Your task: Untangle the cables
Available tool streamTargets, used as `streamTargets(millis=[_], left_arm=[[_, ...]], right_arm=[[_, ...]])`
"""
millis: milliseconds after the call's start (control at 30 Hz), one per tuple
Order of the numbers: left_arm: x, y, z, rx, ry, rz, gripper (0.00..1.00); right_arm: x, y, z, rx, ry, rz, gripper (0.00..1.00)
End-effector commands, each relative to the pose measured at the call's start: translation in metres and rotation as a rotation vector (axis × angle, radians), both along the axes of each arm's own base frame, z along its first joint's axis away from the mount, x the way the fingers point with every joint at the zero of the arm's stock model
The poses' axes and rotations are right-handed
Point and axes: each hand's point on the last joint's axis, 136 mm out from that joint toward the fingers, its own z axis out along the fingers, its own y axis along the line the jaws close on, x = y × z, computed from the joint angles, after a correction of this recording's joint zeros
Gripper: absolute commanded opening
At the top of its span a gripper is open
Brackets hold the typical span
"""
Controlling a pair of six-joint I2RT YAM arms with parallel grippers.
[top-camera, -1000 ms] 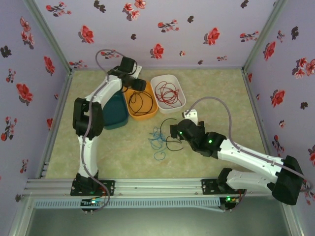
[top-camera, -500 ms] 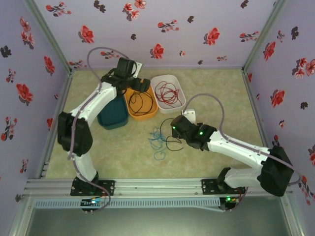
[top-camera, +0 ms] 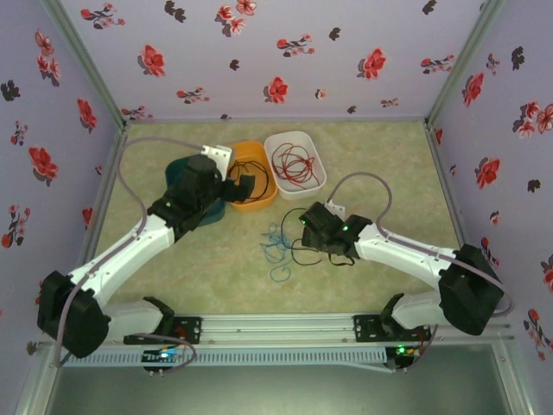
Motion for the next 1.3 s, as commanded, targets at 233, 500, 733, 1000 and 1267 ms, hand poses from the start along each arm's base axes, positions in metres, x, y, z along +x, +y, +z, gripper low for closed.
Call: streamTargets(millis=[233,500,733,1000,1267], left_arm=[[-0.029,0.001,-0.007,-0.107,-0.099,0.023,1.0],[-0.037,0.009,-0.021,-0.104,-0.114,0.044,1.0],[-0.038,0.01,-0.04,-0.078,-0.076,0.05,1.0],[-0.044,0.01,-0.065,-0.077,-0.017,0.061,1.0],[-0.049,0.008,-0.074,-0.081,0.006,0.053,1.0]], right_arm=[[-0.011,0.012,-0.037,0.174,0.118,-0.144,0.71],[-0.009,0.019,-0.048,0.223,0.144,-0.169,0.67],[-0.004,0.021,-0.056,0.277,0.142,-0.201,0.52],[0.009,0.014,-0.046,0.313,0.075,-0.239,0.2],[0.017,-0.007,-0.018,0.298,-0.027,-0.259,0.0]])
